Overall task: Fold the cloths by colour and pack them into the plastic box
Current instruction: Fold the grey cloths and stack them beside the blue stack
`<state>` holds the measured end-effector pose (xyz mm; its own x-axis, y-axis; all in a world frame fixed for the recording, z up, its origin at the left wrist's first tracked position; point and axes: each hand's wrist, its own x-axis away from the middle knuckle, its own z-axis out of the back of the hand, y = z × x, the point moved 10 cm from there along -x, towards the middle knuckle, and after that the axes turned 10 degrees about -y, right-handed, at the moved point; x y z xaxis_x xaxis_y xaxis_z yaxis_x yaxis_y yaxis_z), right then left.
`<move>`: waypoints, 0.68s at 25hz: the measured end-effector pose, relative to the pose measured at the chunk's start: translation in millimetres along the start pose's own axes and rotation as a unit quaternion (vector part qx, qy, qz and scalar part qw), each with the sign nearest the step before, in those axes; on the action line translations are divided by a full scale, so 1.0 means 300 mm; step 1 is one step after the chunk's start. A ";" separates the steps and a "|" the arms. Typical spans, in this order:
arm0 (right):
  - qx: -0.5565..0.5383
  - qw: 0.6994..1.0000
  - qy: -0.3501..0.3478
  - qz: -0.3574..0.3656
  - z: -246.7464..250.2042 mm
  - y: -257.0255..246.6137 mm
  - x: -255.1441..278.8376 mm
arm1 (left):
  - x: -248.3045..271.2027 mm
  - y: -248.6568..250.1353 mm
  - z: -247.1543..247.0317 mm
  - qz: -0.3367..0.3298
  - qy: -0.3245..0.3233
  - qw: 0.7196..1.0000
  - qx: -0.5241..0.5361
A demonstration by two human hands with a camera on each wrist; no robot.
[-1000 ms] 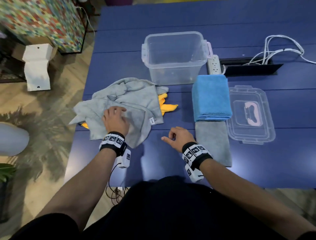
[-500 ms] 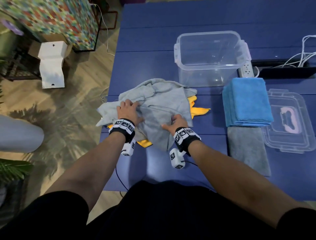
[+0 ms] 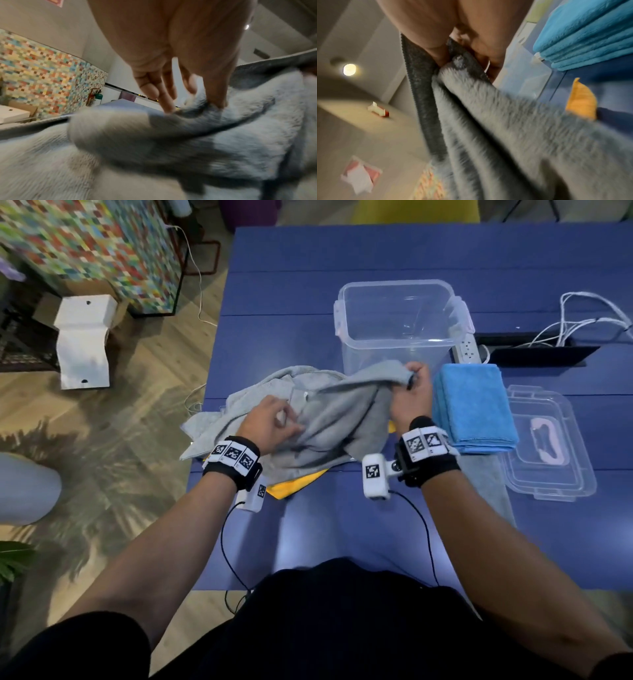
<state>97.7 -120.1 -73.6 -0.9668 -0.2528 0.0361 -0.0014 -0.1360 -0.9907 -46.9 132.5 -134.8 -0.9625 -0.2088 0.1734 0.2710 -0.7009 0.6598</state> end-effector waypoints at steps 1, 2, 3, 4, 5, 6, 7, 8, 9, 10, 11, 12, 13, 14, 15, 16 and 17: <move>-0.017 1.000 0.017 0.012 0.052 -0.045 -0.015 | 0.005 -0.004 -0.046 0.016 -0.043 0.999 -0.029; -0.020 1.000 0.015 0.011 0.084 -0.076 -0.023 | 0.017 -0.008 -0.087 0.029 -0.074 0.996 -0.037; -0.018 1.000 -0.006 0.003 0.100 -0.101 -0.024 | 0.026 0.014 -0.111 0.032 -0.090 0.995 -0.016; -0.020 0.999 -0.044 -0.007 0.096 -0.114 -0.017 | 0.031 0.048 -0.128 0.031 -0.093 0.995 0.017; -0.007 0.996 -0.083 -0.012 0.088 -0.115 -0.007 | 0.036 0.115 -0.134 0.019 -0.086 0.995 0.049; 0.024 0.992 -0.120 -0.014 0.073 -0.106 0.004 | 0.035 0.199 -0.142 -0.001 -0.082 0.994 0.075; 0.064 0.986 -0.156 -0.011 0.050 -0.097 0.020 | 0.031 0.295 -0.151 -0.027 -0.086 0.991 0.102; 0.095 0.978 -0.184 -0.007 0.031 -0.087 0.037 | 0.020 0.389 -0.171 -0.049 -0.100 0.986 0.123; 0.105 0.974 -0.200 -0.008 0.015 -0.082 0.058 | 0.011 0.462 -0.200 -0.058 -0.122 0.982 0.133; 0.097 0.975 -0.200 -0.004 0.016 -0.097 0.077 | 0.001 0.515 -0.232 -0.057 -0.144 0.979 0.132; 0.081 0.979 -0.190 0.002 0.032 -0.118 0.085 | -0.011 0.541 -0.262 -0.052 -0.153 0.980 0.116; 0.060 0.983 -0.176 0.010 0.057 -0.145 0.084 | -0.020 0.532 -0.288 -0.039 -0.153 0.983 0.089; 0.050 0.986 -0.156 0.029 0.099 -0.190 0.081 | -0.023 0.506 -0.301 -0.020 -0.144 0.987 0.064; 0.044 0.990 -0.126 0.054 0.151 -0.234 0.069 | -0.020 0.450 -0.308 0.009 -0.136 0.989 0.056; 0.031 0.993 -0.090 0.075 0.222 -0.272 0.054 | -0.013 0.390 -0.311 0.037 -0.132 0.989 0.052; 0.009 0.995 -0.054 0.087 0.297 -0.294 0.032 | -0.006 0.331 -0.304 0.060 -0.128 0.989 0.051; -0.014 0.996 -0.024 0.087 0.362 -0.303 0.014 | 0.003 0.272 -0.279 0.073 -0.119 0.988 0.058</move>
<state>121.7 -212.9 30.8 -0.9400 -0.3150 -0.1308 0.1573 -0.0599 -0.9857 -24.3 18.0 -142.0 -0.8934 -0.1256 0.4314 0.4171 -0.5891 0.6921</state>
